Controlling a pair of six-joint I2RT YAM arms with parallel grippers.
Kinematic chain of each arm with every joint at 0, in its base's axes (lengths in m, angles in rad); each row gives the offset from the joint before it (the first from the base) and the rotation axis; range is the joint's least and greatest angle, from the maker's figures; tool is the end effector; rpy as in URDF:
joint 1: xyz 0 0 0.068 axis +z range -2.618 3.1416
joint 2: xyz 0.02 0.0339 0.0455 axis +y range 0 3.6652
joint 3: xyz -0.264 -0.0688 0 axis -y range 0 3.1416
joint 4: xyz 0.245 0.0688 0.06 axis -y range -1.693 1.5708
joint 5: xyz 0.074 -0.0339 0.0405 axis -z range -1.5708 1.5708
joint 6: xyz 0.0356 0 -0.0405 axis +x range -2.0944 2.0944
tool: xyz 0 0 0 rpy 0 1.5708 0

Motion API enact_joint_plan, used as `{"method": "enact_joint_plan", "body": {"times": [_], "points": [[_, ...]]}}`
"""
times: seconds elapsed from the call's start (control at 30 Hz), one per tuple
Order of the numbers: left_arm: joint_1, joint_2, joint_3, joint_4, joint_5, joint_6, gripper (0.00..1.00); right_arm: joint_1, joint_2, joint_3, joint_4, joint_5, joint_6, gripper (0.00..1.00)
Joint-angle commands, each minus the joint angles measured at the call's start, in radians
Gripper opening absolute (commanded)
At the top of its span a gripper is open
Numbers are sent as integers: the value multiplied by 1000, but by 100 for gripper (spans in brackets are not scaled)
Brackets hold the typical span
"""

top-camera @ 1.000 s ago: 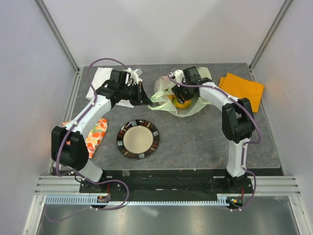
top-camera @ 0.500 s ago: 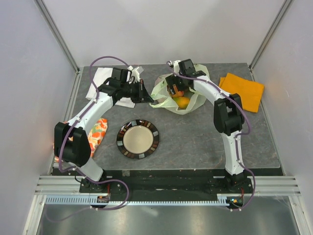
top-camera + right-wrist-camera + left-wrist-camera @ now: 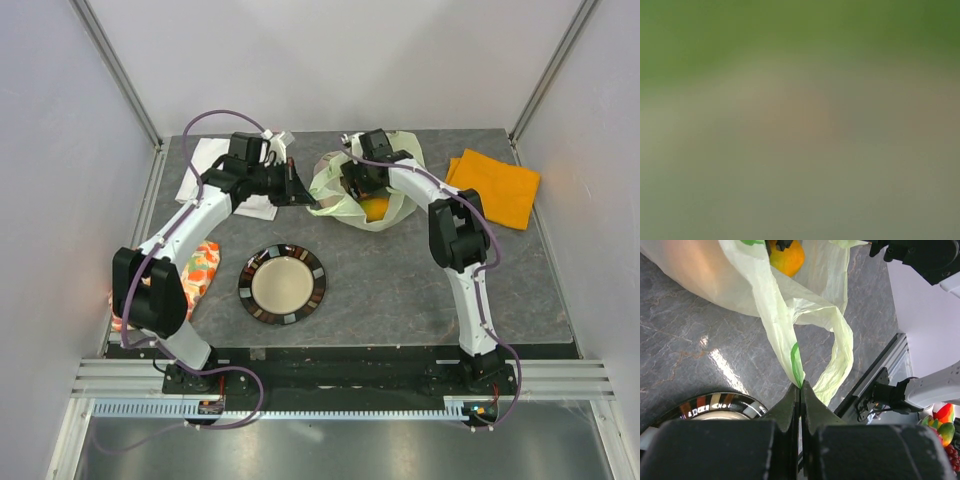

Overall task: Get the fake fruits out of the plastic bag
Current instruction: Take out the fake fruit from the plastic bag.

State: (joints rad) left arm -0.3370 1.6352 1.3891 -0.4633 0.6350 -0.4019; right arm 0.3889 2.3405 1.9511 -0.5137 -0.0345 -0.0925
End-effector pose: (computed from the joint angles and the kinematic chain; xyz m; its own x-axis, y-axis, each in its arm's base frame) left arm 0.3395 -0.1413 0.3086 -0.8360 -0.0408 -0.5472 0.3954 0.6465 -0.6524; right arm 0.4816 0.1987 0.1795 -0.6867 -0.3811 -0.6190 -0.4641 0.8853 -0.0302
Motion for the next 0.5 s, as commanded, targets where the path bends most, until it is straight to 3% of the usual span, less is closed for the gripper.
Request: {"method": "enact_joint_plan", "body": {"times": [0.0, 0.27, 0.3, 0.37, 0.4, 0.47], "points": [[3, 25, 79, 29, -4, 51, 2, -19, -186, -38, 9, -51, -19, 44], [19, 80, 181, 34, -11, 34, 2, -51, -570, -236, -84, -252, -76, 41], [23, 93, 209, 34, -5, 26, 19, -51, -598, -259, -97, -261, -85, 41], [38, 97, 240, 32, 11, 20, 35, -55, -663, -255, -149, -321, -131, 41], [44, 88, 244, 29, 17, 20, 51, -53, -685, -248, -164, -337, -141, 41], [64, 63, 237, 28, 41, 28, 62, -47, -742, -232, -198, -407, -174, 41]]}}
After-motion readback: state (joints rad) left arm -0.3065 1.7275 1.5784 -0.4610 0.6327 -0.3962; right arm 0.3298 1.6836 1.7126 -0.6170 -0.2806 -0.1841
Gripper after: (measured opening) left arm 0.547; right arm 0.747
